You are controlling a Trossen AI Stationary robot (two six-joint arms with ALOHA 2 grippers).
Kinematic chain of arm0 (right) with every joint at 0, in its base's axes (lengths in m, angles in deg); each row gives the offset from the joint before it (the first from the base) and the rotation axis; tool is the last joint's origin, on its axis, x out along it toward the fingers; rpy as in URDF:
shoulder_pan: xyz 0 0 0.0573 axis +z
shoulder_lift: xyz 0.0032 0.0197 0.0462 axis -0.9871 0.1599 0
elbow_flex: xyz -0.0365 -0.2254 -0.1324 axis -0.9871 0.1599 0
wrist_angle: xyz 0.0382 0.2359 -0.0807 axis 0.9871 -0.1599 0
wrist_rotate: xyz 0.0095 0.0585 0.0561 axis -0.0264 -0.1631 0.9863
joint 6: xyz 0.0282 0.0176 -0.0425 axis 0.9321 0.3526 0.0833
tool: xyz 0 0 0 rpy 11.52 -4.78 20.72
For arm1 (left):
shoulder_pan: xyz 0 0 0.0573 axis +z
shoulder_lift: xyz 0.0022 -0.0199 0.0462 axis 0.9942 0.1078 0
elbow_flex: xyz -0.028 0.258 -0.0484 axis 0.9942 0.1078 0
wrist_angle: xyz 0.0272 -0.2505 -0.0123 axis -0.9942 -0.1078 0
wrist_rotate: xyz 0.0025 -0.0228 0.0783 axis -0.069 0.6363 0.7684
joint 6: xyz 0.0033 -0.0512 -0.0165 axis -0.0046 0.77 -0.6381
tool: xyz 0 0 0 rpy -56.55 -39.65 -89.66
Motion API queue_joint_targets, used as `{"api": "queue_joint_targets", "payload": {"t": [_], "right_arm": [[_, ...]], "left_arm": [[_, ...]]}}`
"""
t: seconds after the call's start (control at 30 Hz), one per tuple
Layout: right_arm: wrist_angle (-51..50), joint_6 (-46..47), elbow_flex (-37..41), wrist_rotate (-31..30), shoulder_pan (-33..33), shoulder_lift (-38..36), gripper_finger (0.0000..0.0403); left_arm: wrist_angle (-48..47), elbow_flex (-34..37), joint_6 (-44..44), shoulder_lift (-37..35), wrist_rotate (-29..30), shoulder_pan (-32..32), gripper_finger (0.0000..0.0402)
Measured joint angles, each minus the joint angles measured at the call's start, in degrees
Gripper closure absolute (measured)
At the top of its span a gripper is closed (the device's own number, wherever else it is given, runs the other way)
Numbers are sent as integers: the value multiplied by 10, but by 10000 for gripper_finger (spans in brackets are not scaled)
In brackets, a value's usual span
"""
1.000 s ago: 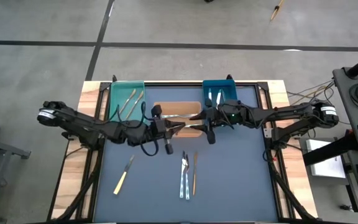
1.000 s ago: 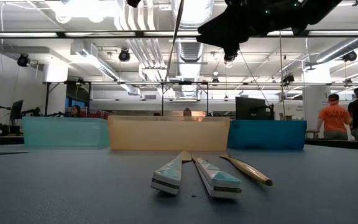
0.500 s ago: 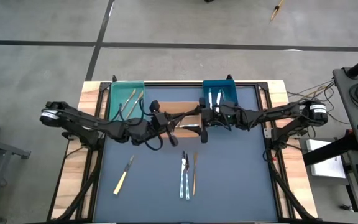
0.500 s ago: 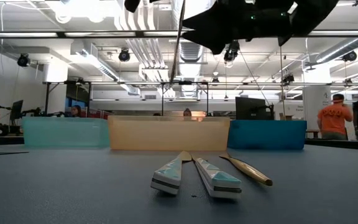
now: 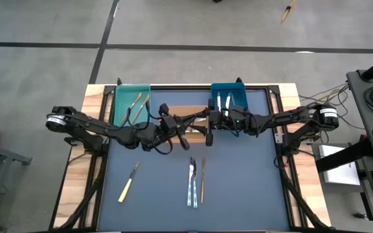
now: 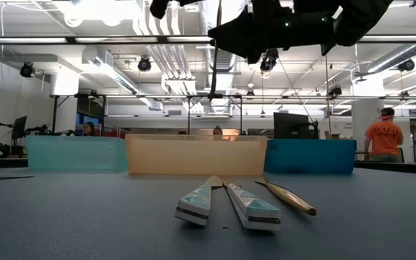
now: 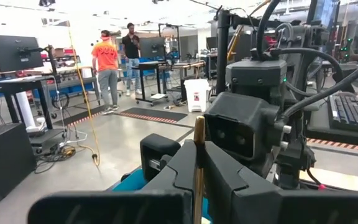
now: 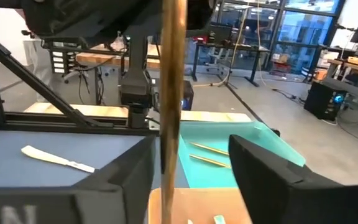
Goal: Sort silverware by color (type)
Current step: Put the gold knife into the green bin
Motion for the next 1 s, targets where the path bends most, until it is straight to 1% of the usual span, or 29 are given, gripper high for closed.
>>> {"api": "queue_joint_targets", "payload": {"t": [0.1,0.3,0.33,0.43,0.53,0.67,0.83,0.9,1.0], "right_arm": [[1,0,0,0,0,0,253],[2,-2,0,1,0,0,366],[2,-2,0,0,0,0,378],[2,4,0,0,0,0,381],[2,4,0,0,0,0,383],[-5,5,0,-2,0,-1,384],[-37,0,0,-2,-4,-9,384],[-61,-3,0,-1,-7,-18,384],[-113,-14,0,-2,-8,-35,384]], "left_arm": [[0,0,0,0,0,0,401],[0,0,0,0,0,3,401],[0,0,-1,0,0,3,401],[0,0,0,0,0,3,401],[0,0,2,-2,0,4,384],[-8,0,3,-7,-6,3,338],[-58,0,1,-19,-7,3,271],[-88,0,-5,-31,-23,3,251],[-145,0,-13,-47,-62,3,233]]}}
